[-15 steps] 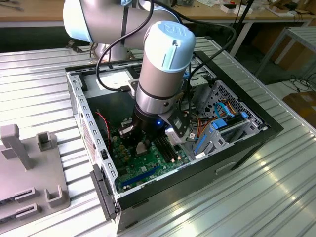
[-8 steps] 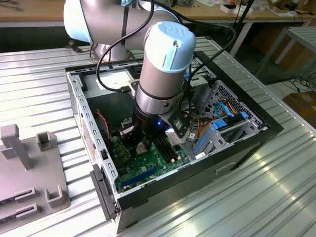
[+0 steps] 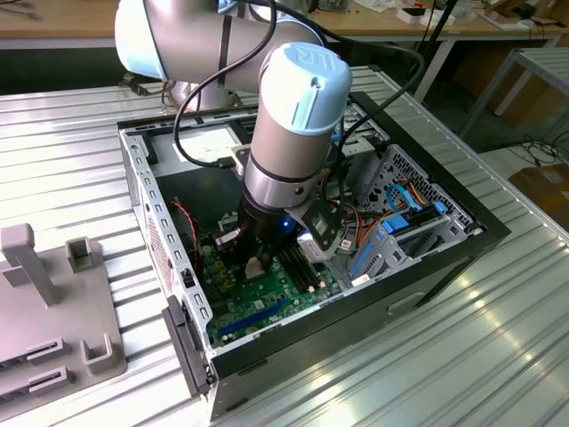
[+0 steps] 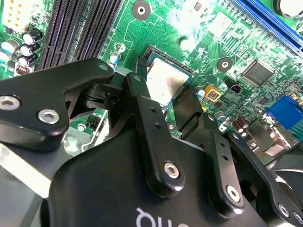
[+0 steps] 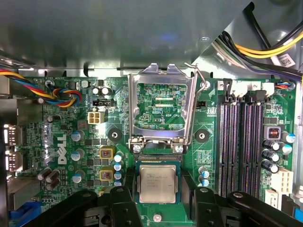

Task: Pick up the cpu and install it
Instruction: 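Place the cpu into insertion slot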

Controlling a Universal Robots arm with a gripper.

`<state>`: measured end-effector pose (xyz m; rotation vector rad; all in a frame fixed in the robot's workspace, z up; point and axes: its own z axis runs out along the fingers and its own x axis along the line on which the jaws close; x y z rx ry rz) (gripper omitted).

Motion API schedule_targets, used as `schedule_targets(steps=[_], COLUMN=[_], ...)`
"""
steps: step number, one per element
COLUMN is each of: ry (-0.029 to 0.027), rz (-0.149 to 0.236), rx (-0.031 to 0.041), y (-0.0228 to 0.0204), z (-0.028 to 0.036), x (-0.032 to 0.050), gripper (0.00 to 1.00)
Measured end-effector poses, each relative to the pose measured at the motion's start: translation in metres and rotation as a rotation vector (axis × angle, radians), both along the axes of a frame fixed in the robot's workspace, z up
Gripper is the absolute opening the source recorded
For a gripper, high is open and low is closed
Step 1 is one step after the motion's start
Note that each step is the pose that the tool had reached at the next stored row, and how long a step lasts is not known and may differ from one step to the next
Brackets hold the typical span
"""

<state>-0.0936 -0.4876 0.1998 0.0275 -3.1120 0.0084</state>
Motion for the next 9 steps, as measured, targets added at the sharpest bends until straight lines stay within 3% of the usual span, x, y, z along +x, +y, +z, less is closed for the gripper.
schedule_targets(steps=[5,9], ry=[-0.0001,0.0], rz=[0.0,0.0], rx=[0.0026,0.0146], y=[0.0001,0.0001], z=[-0.0003,0.0002], x=[0.0,0.0], gripper=[0.47,0.47])
